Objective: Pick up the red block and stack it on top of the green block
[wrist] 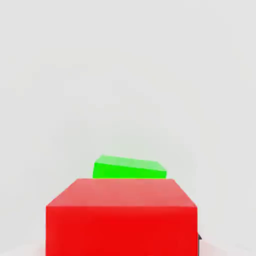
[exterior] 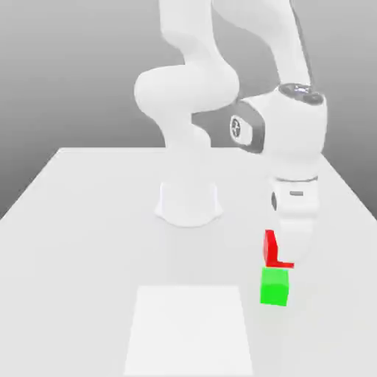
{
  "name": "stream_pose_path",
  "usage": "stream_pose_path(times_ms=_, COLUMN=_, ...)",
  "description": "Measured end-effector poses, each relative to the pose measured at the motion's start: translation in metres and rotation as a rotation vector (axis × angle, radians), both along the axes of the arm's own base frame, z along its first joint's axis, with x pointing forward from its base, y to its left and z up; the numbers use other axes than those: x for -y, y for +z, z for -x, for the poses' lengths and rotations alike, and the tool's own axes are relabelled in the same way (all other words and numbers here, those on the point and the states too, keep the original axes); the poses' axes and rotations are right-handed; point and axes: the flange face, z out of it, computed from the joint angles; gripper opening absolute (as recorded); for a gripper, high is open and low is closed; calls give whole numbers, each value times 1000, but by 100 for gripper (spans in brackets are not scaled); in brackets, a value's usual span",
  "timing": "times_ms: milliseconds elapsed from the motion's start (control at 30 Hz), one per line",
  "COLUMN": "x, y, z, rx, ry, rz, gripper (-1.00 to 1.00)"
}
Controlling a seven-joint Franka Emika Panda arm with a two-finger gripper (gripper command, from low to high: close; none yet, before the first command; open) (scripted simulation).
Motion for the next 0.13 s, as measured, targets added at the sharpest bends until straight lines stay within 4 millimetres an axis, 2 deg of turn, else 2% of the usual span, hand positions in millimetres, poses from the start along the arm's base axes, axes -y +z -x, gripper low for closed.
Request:
stream_pose_path(times_ms=33, x=1, y=-8, z=1, rx=0, ry=-1, rz=1, gripper=100)
stream_pose_path(times_ms=133, x=1, y=-8, z=1, rx=0, ry=-1, rz=1, gripper=100)
